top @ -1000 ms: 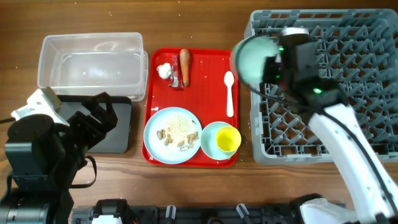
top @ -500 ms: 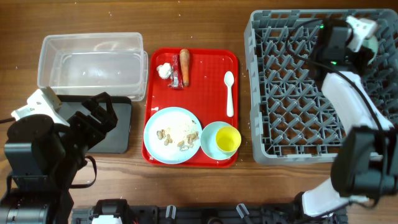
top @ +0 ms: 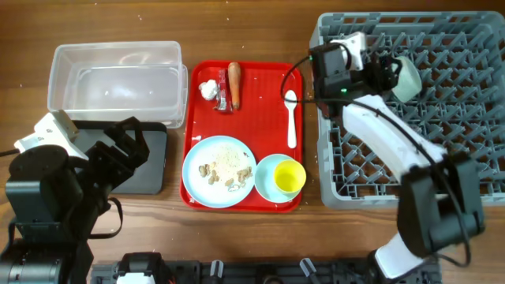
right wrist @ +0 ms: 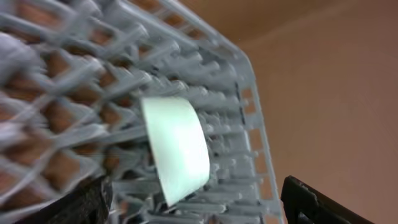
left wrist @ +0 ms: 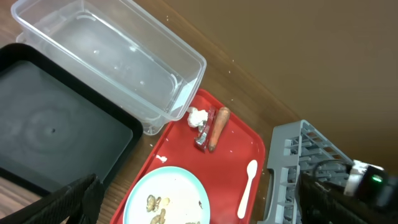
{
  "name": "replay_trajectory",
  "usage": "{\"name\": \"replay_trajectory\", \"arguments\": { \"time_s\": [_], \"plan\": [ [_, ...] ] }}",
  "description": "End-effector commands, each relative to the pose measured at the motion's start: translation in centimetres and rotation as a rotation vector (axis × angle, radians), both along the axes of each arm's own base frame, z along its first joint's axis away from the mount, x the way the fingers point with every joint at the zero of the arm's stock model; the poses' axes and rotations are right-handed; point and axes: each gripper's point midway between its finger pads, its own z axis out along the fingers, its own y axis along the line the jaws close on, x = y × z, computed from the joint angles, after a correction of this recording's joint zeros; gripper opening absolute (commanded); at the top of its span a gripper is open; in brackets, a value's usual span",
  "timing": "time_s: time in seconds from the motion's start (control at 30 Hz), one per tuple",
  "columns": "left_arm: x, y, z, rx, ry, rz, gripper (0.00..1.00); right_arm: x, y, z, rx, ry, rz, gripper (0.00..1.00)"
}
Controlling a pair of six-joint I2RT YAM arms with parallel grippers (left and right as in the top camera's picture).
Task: Sort waste into correct bins and load items into the dishwasher rack
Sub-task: 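Carry the teal bowl into the rack's upper right and release it, then reach the left gripper to the yellow cup and grasp it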
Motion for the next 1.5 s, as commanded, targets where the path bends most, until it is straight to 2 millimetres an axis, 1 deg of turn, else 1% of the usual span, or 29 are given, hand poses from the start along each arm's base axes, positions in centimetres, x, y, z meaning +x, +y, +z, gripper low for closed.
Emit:
{"name": "replay_trajectory", "arguments": {
  "time_s": [0.0,0.1,0.13,0.17,0.2,0.23,0.27,0.33,0.37,0.43,0.47,0.5,0.67,0.7,0.73,0.77,0.83,0.87,0.9,0.97,1.0,1.03,1.1,1.17,1.2,1.27,1.33,1.4,1.47],
  "plan": [
    [-0.1,0.0,0.5,-0.013,-0.014,0.006,1.00,-1.8,7.7,2.1,0.498,0.016,0.288,0.88],
    [-0.1,0.0,0.5,-0.012,-0.014,0.005,1.00,-7.2,15.5,2.1,1.018,0.218,0.491,0.83],
    [-0.1,0.0,0.5,-0.013,-0.014,0.006,1.00,-9.7,18.2,2.5,1.169,0.329,0.578,0.76],
    [-0.1,0.0,0.5,-0.013,-0.014,0.006,1.00,-12.1,20.3,2.6,1.287,0.441,0.632,0.69],
    [-0.1,0.0,0.5,-0.013,-0.014,0.006,1.00,-14.0,21.3,2.0,1.349,0.534,0.626,0.63],
    [-0.1,0.0,0.5,-0.013,-0.014,0.006,1.00,-14.8,21.1,0.9,1.347,0.573,0.554,0.59],
    [-0.1,0.0,0.5,-0.013,-0.014,0.006,1.00,-15.1,20.3,-0.5,1.311,0.590,0.471,0.58],
    [-0.1,0.0,0.5,-0.013,-0.014,0.006,1.00,-15.4,17.9,-3.5,1.188,0.603,0.311,0.53],
    [-0.1,0.0,0.5,-0.012,-0.014,0.005,1.00,-15.5,17.8,-4.0,1.179,0.618,0.307,0.53],
    [-0.1,0.0,0.5,-0.012,-0.014,0.005,1.00,-15.1,17.8,-4.1,1.172,0.604,0.307,0.54],
    [-0.1,0.0,0.5,-0.013,-0.014,0.006,1.00,-14.9,17.5,-4.2,1.164,0.593,0.289,0.58],
    [-0.1,0.0,0.5,-0.013,-0.014,0.006,1.00,-15.0,16.9,-4.4,1.164,0.588,0.249,0.59],
    [0.0,0.5,0.6,0.003,-0.020,0.028,1.00,-15.8,16.5,-4.6,1.152,0.623,0.236,0.58],
    [-0.1,0.0,0.5,-0.013,-0.015,0.007,1.00,-15.7,16.5,-4.6,1.152,0.622,0.237,0.53],
    [0.0,-1.1,0.6,-0.049,-0.019,-0.047,1.00,-15.7,16.6,-4.6,1.155,0.618,0.235,0.51],
    [-0.1,-1.8,0.6,-0.070,-0.019,-0.081,1.00,-15.7,16.6,-4.5,1.156,0.615,0.235,0.50],
    [0.6,-2.8,1.5,-0.103,-0.061,-0.129,1.00,-15.5,16.6,-4.1,1.159,0.599,0.245,0.48],
    [1.1,-3.5,1.3,-0.132,-0.049,-0.162,0.99,-15.3,16.5,-3.7,1.164,0.578,0.255,0.48],
    [1.6,-4.3,0.2,-0.160,-0.003,-0.197,0.99,-14.8,16.5,-3.0,1.179,0.542,0.261,0.49],
    [2.4,-6.0,-3.5,-0.160,0.155,-0.267,0.95,-13.7,15.8,-1.5,1.217,0.455,0.255,0.49],
    [2.7,-7.8,-6.3,-0.118,0.262,-0.361,0.88,-12.9,15.0,-0.6,1.248,0.387,0.225,0.50],
    [3.0,-9.5,-8.8,-0.079,0.353,-0.443,0.85,-12.3,14.2,0.1,1.276,0.336,0.191,0.52],
    [3.4,-12.0,-12.6,-0.006,0.490,-0.527,0.79,-11.8,12.9,0.8,1.304,0.278,0.146,0.53],
    [4.1,-14.5,-16.0,0.093,0.577,-0.585,0.79,-11.5,11.4,1.1,1.310,0.244,0.110,0.57],
    [4.5,-16.4,-18.0,0.148,0.606,-0.628,0.79,-11.5,10.7,1.0,1.311,0.240,0.086,0.59],
    [4.9,-19.1,-20.9,0.227,0.634,-0.682,0.72,-11.9,9.8,0.7,1.309,0.249,0.045,0.65],
    [4.5,-21.8,-23.5,0.277,0.659,-0.748,0.64,-12.4,9.0,0.3,1.294,0.263,0.015,0.68],
    [4.1,-23.3,-24.4,0.291,0.657,-0.787,0.63,-12.6,8.6,0.1,1.279,0.266,-0.001,0.69],
    [3.3,-25.0,-24.7,0.306,0.641,-0.836,0.63,-12.5,8.5,0.1,1.275,0.263,-0.004,0.70]
  ]
}}
